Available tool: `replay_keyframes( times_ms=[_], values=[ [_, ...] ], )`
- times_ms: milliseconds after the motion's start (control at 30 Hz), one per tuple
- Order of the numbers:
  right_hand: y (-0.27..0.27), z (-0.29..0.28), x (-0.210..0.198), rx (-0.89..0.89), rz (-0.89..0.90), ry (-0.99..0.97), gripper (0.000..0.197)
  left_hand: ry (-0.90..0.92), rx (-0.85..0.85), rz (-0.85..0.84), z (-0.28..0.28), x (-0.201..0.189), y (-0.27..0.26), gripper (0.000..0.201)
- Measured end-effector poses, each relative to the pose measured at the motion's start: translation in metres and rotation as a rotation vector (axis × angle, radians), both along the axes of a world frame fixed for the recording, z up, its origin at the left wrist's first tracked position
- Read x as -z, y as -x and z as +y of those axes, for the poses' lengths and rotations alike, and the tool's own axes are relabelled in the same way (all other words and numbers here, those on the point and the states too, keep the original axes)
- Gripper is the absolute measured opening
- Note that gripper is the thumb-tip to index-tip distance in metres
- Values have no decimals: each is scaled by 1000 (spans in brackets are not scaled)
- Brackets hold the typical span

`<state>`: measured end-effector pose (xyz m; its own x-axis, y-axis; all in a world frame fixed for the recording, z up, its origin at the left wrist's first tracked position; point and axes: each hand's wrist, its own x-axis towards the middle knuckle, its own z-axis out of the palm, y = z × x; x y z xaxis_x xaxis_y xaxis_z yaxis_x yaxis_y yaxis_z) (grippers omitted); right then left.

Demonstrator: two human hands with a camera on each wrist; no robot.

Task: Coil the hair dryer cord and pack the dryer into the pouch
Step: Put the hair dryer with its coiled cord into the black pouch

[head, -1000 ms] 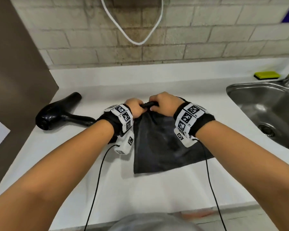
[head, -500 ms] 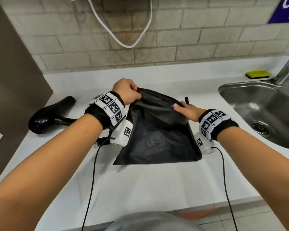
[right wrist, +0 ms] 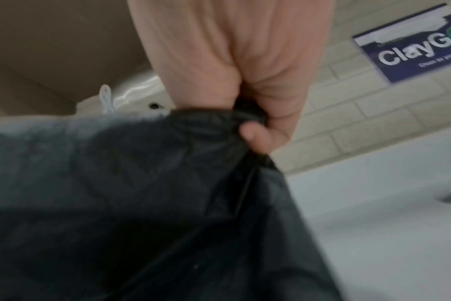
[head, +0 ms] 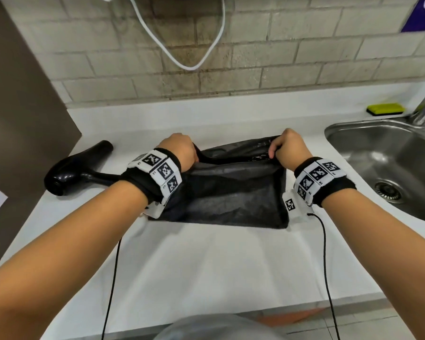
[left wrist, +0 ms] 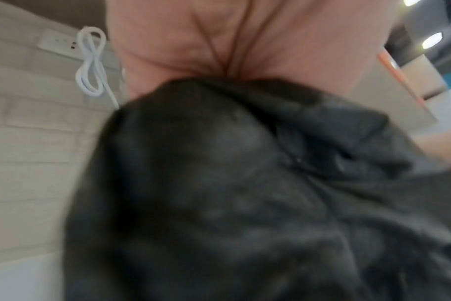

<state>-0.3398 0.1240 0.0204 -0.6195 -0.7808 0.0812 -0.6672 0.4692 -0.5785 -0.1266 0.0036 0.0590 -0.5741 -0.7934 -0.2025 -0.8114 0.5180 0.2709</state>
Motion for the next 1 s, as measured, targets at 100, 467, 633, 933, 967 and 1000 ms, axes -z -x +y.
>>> replay_keyframes(
  times_ms=[100, 467, 633, 933, 967, 1000],
  values=[
    [-3, -2, -1, 1, 195, 79, 22, 115, -67, 62, -2, 6, -4, 27],
    [-16, -2, 2, -8, 234, -170, 52, 272, 113, -160, 43, 22, -3, 106],
    [-15, -9, -1, 107, -118, 220, 43, 0, 296, -93, 55, 43, -6, 50],
    [-16, 5, 6, -96, -51, 393, 16, 220, -86, 55, 24, 27, 5, 36],
    [-17, 8, 7, -135, -40, 398, 12, 262, -115, 68, 21, 25, 6, 39],
    [-17, 10, 7, -187, -45, 390, 12, 290, -130, 59, 18, 23, 7, 42]
  ],
)
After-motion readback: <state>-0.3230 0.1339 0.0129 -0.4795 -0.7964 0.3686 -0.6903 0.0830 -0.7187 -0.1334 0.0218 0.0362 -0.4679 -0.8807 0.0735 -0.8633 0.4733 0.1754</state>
